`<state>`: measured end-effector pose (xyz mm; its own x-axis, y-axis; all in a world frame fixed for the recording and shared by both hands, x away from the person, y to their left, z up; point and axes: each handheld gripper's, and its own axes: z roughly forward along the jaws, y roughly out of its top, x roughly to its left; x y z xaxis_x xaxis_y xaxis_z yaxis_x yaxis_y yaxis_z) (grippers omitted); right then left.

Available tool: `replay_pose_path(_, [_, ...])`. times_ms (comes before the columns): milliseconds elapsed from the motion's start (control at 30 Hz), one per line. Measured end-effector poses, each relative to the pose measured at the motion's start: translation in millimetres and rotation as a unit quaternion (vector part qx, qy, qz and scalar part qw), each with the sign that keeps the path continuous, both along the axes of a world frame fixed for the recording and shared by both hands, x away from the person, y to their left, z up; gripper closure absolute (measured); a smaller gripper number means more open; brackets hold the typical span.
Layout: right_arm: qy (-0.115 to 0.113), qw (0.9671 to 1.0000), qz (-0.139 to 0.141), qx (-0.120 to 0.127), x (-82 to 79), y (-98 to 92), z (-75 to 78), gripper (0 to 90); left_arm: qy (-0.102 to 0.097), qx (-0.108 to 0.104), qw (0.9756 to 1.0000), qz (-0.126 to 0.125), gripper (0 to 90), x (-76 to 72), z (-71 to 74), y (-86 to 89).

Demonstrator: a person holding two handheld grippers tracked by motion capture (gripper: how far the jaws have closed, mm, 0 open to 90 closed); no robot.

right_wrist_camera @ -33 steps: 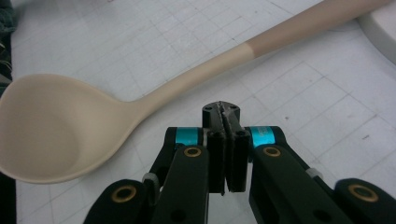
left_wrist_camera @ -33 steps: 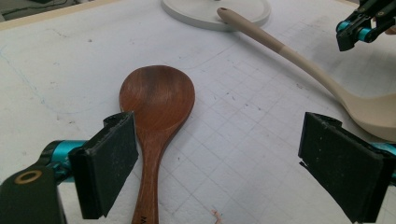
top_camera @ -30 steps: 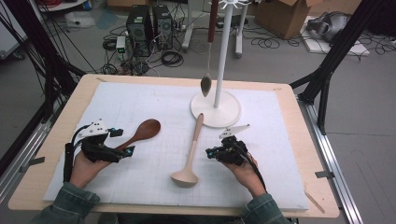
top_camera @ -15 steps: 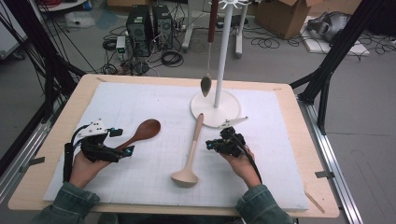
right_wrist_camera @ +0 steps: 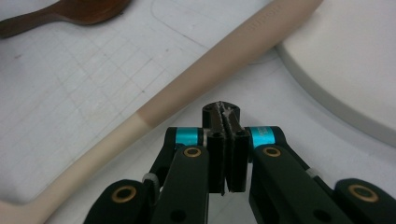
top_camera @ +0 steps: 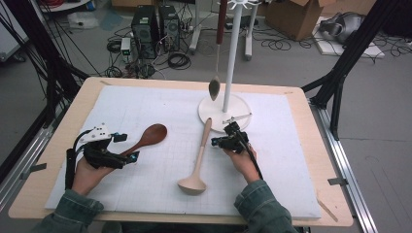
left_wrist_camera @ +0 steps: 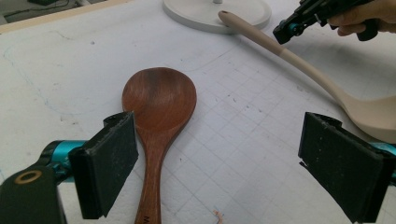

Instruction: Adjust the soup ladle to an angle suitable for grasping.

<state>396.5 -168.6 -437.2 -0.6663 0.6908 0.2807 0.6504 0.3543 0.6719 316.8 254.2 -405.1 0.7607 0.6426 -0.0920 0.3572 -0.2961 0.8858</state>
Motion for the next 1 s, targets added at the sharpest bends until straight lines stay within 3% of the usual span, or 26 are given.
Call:
replay_pose_path(167, [0.012,0.9999,-0.008,0.002,6.2,3.6,-7.4,89.6,-0.001,0.003,1.0,0.002,12.3,-0.8,0.2,-0.6])
replay_pose_path(400, [0.014,0.9997,-0.011,0.014,10.1,9.8,-9.3,89.5,-0.001,0.001,1.0,0.003,12.3,-0.3,0.3,-0.4])
replay_pose_path(833, [0.014,0.9998,-0.011,0.01,13.4,14.4,-8.5,89.5,-0.001,0.0,1.0,0.001,12.3,-0.4,0.4,-0.7])
replay_pose_path(1000, [0.009,0.9995,-0.031,0.005,13.4,10.4,-7.1,88.7,-0.001,0.0,1.0,0.002,12.3,-0.8,0.8,-0.2])
